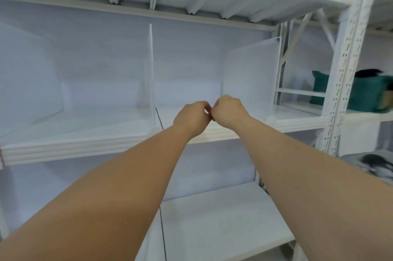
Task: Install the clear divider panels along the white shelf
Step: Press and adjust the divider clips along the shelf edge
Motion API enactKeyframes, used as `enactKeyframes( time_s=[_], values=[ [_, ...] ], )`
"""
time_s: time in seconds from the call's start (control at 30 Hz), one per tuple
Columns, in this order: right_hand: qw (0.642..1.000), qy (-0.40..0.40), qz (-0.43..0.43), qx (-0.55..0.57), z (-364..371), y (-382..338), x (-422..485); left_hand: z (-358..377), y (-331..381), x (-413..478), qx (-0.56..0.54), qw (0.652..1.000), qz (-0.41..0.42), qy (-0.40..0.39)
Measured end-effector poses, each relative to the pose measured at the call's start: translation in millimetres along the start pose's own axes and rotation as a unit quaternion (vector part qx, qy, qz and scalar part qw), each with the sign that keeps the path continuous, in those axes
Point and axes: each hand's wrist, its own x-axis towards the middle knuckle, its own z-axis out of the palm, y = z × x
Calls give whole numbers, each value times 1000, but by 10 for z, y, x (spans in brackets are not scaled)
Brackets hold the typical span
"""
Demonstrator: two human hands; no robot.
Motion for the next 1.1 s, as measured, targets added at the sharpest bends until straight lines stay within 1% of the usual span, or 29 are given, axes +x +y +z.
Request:
enactKeyframes(
  time_s=[0.17,0.3,0.4,0.47,0.57,0.7,0.8,0.87,0.93,1.03,1.1],
  values=[
    [999,37,23,-16,-313,380,204,197,441,371,9,998,48,-27],
    [994,63,44,-79,-516,688,333,446,752,617,18,995,82,-56],
    [989,79,66,-104,-595,972,441,698,870,806,9,990,107,-87],
    [987,79,77,-115,-578,1161,475,844,861,888,14,985,127,-120],
    [986,74,88,-121,-523,1425,560,1056,770,1016,55,972,145,-177],
    [989,78,84,-88,-414,1655,755,1373,694,1240,101,969,130,-183],
    [987,117,85,-71,-342,1739,970,1579,690,1404,140,963,133,-188],
    [982,145,108,-56,-268,1820,1123,1679,663,1516,163,959,141,-186],
    [979,152,126,-56,-134,1932,1225,1742,589,1592,178,952,143,-205],
    [975,161,138,-65,57,2091,1265,1808,395,1671,154,946,144,-245],
    [974,173,144,-26,94,2161,1293,1869,296,1701,124,950,143,-246]
  ],
)
